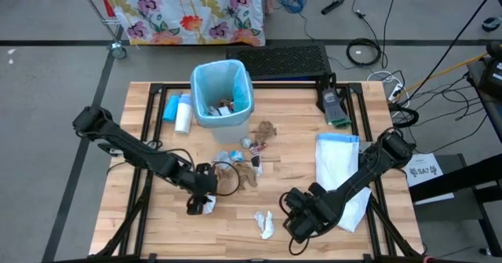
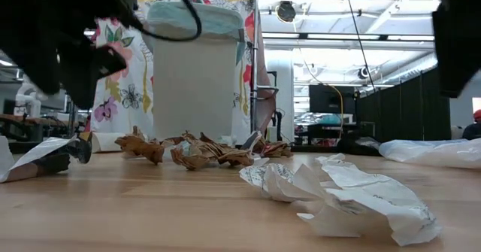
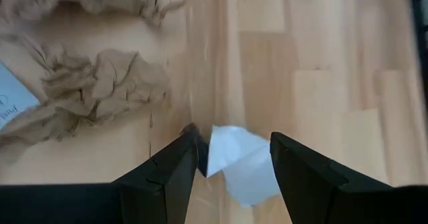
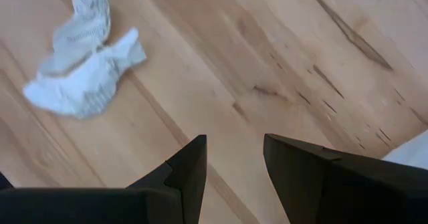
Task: Place trash/remove bag and relplace
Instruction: Put the white paper into the white trash bin
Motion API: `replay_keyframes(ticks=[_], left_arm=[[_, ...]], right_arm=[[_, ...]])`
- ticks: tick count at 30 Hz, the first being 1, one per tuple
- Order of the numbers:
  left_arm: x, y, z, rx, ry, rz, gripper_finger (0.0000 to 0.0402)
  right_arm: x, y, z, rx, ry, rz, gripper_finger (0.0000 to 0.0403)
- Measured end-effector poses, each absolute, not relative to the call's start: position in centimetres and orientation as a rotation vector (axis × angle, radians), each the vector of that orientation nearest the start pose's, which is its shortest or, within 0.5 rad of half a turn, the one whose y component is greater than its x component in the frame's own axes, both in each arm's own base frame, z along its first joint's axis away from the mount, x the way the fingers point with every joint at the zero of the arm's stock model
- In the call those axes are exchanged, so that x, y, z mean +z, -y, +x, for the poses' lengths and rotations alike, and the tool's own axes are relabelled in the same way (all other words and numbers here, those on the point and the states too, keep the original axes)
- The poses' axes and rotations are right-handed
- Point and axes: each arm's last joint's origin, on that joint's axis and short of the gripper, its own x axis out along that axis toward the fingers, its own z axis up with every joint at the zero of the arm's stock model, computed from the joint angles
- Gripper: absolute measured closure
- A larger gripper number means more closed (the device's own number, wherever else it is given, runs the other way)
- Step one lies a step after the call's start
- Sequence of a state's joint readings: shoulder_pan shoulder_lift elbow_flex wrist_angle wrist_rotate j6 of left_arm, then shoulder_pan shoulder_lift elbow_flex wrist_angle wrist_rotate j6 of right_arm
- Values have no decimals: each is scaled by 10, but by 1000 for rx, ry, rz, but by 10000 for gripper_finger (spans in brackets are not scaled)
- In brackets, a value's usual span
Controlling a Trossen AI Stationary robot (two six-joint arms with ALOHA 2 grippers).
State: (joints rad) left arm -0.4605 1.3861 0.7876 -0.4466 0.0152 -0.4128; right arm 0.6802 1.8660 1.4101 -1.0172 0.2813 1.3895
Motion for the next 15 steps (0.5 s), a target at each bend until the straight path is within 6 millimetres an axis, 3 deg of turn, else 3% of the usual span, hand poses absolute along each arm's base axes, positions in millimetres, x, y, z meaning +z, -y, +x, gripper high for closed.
replay_keyframes(ticks=[5,10,13,15], left_arm=[[170,114,237,-117,-1148,-105,210],[151,112,252,-29,-1151,-190,217],[140,113,260,-49,-1183,-323,267],[137,114,261,-49,-1211,-389,334]], right_arm=[[207,-222,273,-555,-1215,455,261],[206,-229,265,-548,-1227,431,261],[206,-231,259,-564,-1242,411,261],[206,-232,256,-573,-1245,408,261]])
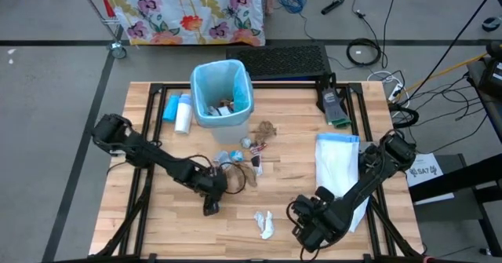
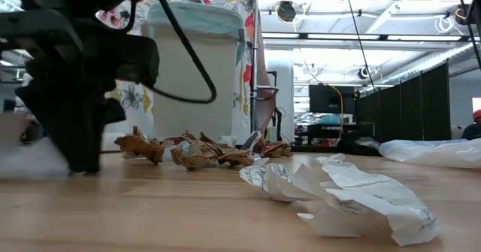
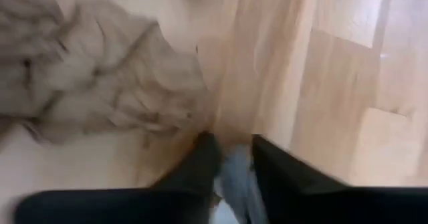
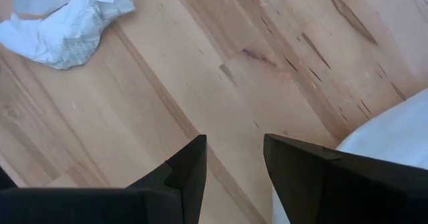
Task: Place trash/remove bag and relplace
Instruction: Put the white paper into the white trash bin
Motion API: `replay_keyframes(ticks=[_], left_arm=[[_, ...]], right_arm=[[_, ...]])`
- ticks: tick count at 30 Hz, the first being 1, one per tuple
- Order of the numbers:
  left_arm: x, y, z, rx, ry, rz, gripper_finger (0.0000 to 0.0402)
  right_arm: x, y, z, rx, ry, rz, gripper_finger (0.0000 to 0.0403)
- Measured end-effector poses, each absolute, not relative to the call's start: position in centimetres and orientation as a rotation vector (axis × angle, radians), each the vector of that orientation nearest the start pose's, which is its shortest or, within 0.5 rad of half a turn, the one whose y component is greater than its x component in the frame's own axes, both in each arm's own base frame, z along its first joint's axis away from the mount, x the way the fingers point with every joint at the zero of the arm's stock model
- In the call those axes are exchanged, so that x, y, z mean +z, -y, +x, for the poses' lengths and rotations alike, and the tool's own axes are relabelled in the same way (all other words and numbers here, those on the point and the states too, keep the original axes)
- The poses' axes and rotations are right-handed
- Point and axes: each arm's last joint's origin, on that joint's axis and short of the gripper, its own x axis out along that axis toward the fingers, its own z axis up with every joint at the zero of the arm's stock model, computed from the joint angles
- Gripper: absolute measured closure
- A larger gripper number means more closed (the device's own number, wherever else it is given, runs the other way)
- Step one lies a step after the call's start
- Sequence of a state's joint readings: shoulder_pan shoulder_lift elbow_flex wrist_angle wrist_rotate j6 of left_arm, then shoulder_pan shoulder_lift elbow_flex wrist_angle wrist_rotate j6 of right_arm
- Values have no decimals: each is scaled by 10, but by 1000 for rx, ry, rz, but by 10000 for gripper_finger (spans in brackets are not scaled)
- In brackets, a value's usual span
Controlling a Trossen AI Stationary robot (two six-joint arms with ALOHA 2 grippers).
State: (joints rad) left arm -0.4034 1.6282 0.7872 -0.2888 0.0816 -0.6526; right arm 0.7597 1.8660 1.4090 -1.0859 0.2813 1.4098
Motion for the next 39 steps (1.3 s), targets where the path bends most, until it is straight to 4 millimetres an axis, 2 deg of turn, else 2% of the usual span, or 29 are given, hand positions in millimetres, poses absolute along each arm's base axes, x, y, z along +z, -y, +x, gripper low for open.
replay_keyframes(ticks=[1,2,5,7,13,18,24,31,34,39], left_arm=[[137,114,260,-52,-1226,-421,367],[137,116,260,-50,-1235,-447,383],[144,120,256,-50,-1237,-498,396],[159,123,255,-52,-1222,-510,398],[217,124,256,-3,-1161,-417,399],[283,109,256,27,-1080,-291,400],[359,67,260,71,-956,-110,401],[430,-15,258,158,-743,52,401],[446,-47,251,184,-692,92,401],[447,-94,243,264,-683,151,401]], right_arm=[[206,-233,256,-572,-1245,409,261],[206,-233,256,-572,-1244,410,261],[206,-233,256,-571,-1241,413,261],[206,-233,256,-571,-1240,413,261],[206,-230,259,-584,-1227,414,261],[207,-225,264,-626,-1198,446,261],[207,-215,273,-683,-1172,519,261],[207,-203,289,-738,-1110,656,261],[208,-199,296,-747,-1075,726,261],[209,-191,307,-757,-1033,801,261]])
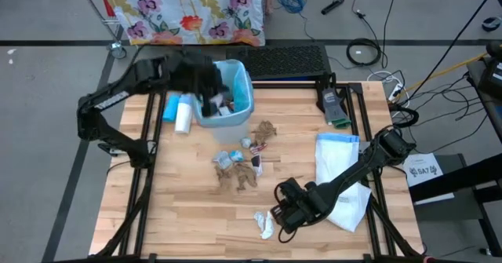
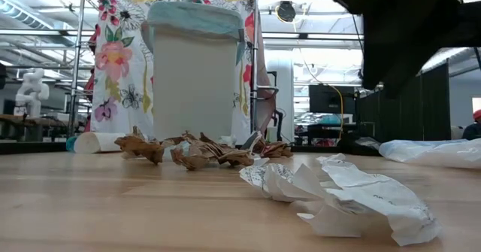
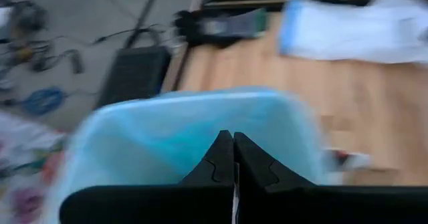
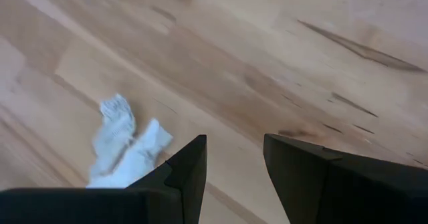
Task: Place trash/remove bag and relplace
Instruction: Put the white paper into the white trash bin, then put the brown napkin into the white trash bin
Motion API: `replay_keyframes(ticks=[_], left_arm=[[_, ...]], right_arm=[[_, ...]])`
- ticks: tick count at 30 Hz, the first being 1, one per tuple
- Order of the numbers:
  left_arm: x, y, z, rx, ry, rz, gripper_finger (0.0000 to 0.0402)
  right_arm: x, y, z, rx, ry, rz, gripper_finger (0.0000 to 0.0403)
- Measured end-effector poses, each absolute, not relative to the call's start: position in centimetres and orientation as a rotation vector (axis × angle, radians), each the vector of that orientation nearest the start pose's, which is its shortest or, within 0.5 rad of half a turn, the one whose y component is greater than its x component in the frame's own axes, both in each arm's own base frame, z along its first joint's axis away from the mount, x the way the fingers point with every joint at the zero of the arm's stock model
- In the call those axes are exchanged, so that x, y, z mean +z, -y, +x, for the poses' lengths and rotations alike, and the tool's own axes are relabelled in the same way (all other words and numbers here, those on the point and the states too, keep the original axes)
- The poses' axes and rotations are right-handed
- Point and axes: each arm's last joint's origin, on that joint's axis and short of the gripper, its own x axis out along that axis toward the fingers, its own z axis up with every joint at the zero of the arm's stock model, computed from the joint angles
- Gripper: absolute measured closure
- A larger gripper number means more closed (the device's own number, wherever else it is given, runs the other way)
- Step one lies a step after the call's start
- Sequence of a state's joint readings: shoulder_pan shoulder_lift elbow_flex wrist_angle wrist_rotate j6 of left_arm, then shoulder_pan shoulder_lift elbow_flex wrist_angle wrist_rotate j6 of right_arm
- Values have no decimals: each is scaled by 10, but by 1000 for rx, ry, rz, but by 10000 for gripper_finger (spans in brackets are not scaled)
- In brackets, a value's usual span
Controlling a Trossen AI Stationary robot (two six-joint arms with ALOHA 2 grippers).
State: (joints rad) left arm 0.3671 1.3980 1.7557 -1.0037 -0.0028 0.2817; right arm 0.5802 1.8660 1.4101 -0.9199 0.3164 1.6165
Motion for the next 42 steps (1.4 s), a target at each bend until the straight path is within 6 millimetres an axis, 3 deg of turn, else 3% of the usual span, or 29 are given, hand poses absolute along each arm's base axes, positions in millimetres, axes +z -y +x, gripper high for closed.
replay_keyframes(ticks=[9,18,24,28,35,38,42], left_arm=[[426,-142,255,374,-779,175,350],[420,-146,259,358,-816,192,275],[430,-121,245,327,-816,126,270],[434,-98,233,207,-824,57,270],[438,-58,236,48,-793,-90,269],[428,-36,244,-14,-828,-123,269],[395,-2,261,1,-863,-194,269]], right_arm=[[209,-174,321,-830,-968,927,261],[210,-162,331,-849,-933,988,261],[211,-159,334,-835,-923,994,261],[211,-159,334,-784,-952,915,261],[210,-152,337,-704,-1009,771,261],[212,-150,334,-673,-1057,717,261],[219,-153,324,-651,-1092,645,261]])
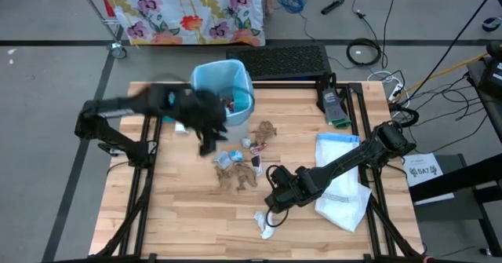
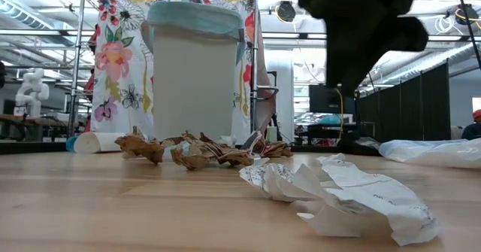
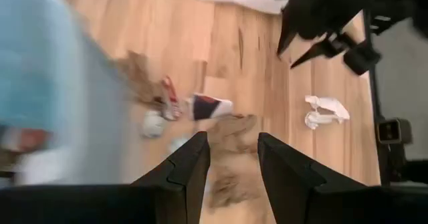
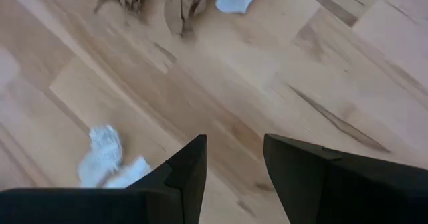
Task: Place trash/remove bag and relplace
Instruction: Put the brown napkin into the white trash bin
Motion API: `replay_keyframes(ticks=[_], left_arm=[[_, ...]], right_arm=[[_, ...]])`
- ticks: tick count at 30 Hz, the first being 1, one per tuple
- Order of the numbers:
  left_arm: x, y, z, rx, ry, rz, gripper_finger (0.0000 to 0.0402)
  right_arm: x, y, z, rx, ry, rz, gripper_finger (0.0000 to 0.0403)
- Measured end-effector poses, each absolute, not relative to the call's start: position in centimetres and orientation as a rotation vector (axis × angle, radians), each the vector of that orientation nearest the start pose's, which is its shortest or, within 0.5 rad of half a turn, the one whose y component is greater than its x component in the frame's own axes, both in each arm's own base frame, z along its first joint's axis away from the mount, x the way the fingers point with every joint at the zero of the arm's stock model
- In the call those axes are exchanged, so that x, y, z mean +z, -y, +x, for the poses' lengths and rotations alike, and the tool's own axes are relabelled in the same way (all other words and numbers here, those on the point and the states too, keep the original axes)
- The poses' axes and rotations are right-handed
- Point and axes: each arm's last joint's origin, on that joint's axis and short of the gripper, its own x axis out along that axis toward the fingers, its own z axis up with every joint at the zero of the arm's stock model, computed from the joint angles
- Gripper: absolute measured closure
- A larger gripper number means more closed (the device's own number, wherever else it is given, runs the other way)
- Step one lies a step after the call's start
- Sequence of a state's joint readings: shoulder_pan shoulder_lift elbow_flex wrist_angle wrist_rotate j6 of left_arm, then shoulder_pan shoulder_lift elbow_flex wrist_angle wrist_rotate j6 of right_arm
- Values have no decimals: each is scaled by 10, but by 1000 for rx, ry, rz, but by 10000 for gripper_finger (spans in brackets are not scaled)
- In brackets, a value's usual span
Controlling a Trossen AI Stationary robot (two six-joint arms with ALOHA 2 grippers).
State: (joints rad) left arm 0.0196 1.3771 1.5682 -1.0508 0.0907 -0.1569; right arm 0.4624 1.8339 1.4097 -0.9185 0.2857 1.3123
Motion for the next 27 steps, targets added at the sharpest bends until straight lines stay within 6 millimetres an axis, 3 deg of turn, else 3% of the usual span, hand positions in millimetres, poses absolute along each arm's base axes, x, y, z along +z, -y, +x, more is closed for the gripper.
replay_keyframes(ticks=[6,10,13,17,22,27], left_arm=[[336,47,269,48,-830,-362,269],[290,72,261,200,-881,-498,269],[266,86,250,294,-923,-600,269],[249,99,244,375,-966,-708,269],[245,108,243,462,-883,-634,269],[233,95,250,639,-869,-684,269]], right_arm=[[226,-163,312,-595,-1120,578,261],[227,-175,306,-558,-1128,560,261],[227,-184,301,-531,-1132,547,261],[227,-192,297,-506,-1134,535,261],[228,-195,296,-490,-1128,539,261],[229,-198,300,-461,-1095,573,261]])
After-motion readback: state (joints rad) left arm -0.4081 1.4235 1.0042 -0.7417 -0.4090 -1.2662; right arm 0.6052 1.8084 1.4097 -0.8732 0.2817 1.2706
